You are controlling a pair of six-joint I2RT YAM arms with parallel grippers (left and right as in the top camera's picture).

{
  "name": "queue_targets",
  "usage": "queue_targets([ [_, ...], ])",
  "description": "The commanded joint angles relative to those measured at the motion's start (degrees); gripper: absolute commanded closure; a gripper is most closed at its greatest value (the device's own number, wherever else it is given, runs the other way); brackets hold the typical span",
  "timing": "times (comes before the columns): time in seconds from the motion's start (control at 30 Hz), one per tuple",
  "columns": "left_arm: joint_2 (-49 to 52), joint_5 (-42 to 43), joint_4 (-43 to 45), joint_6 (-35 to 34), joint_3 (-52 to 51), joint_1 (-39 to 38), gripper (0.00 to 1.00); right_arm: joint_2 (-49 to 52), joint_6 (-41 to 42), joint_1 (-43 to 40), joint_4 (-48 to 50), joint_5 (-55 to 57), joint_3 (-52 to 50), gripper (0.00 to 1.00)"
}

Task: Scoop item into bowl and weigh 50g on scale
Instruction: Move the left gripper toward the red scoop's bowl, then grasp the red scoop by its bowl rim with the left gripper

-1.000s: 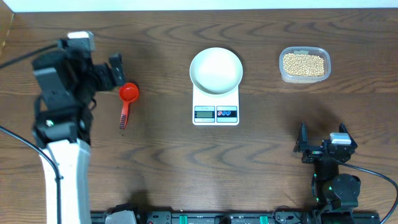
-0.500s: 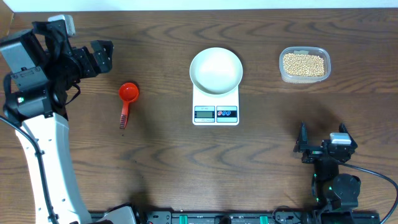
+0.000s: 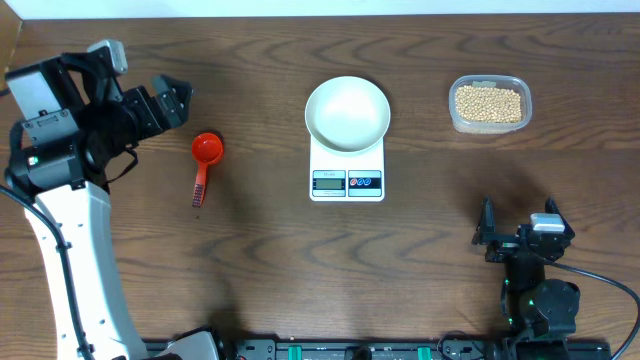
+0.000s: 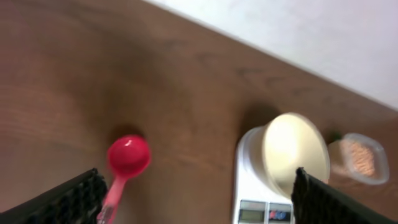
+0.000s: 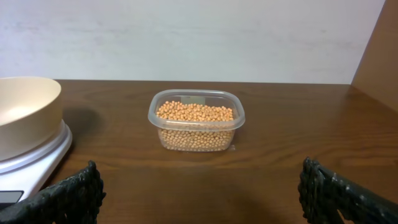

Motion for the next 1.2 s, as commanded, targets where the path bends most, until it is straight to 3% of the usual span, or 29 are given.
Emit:
queue_targets([
  [0.0, 1.53, -8.66, -3.45, 0.9, 0.0, 0.22, 0.04, -0.39, -0.87, 0.24, -0.09, 0.63, -0.15, 0.01],
  [0.33, 14.67, -7.45, -10.82, 10.08, -0.24, 0.31, 0.04, -0.39, -0.87, 0.22, -0.09, 0.63, -0.15, 0.01],
  [0.53, 22.99, -7.15, -14.16, 19.15, -0.24, 0.39, 0.09, -0.39, -0.87, 0.22, -0.09, 0.66, -0.15, 0.01],
  [0.9, 32.2, -2.6, -15.1, 24.37, -0.24, 3.52, 0.12, -0.39, -0.87, 0.22, -0.09, 0.66, -0.15, 0.01],
  [1.17, 38.18, 3.45, -15.1, 28.83, -0.24, 3.56, 0.23, -0.39, -0.87, 0.22, -0.09, 0.66, -0.15, 0.01],
])
